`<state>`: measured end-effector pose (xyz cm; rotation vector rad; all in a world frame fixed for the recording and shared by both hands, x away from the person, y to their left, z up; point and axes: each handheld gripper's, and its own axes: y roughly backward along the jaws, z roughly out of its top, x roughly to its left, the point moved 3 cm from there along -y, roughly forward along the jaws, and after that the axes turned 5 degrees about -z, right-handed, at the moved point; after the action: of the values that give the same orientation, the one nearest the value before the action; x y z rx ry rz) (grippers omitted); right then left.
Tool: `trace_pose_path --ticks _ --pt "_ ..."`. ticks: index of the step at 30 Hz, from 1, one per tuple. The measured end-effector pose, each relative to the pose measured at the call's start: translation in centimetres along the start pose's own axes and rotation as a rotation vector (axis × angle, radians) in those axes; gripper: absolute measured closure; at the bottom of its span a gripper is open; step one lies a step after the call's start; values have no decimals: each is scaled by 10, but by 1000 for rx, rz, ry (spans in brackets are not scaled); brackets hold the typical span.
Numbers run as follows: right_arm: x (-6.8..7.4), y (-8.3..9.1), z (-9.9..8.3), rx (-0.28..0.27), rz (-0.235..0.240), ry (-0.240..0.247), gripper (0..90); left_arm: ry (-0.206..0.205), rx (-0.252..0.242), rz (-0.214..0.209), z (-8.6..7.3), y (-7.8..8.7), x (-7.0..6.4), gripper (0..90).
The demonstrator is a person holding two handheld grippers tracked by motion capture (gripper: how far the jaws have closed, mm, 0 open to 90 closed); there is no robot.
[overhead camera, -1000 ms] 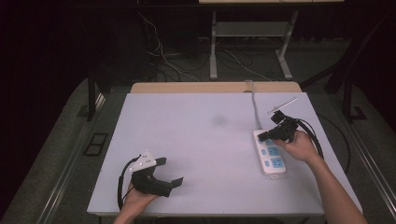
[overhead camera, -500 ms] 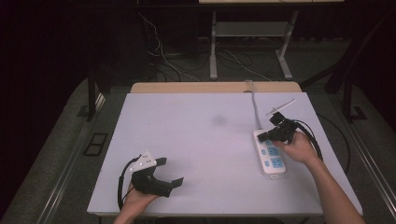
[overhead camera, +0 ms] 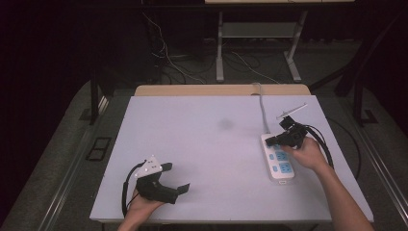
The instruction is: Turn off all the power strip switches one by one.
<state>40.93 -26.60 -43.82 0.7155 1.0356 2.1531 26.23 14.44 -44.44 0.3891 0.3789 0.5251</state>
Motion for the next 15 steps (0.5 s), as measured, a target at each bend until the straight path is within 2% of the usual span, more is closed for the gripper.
trace_pose_path --ticks 8,15 --pt "-1 0 -4 -39 9 -14 900 0 1 0 0 0 0 0" --pt "-1 -1 -6 -49 11 -16 900 -1 1 1 0 0 -1 0"
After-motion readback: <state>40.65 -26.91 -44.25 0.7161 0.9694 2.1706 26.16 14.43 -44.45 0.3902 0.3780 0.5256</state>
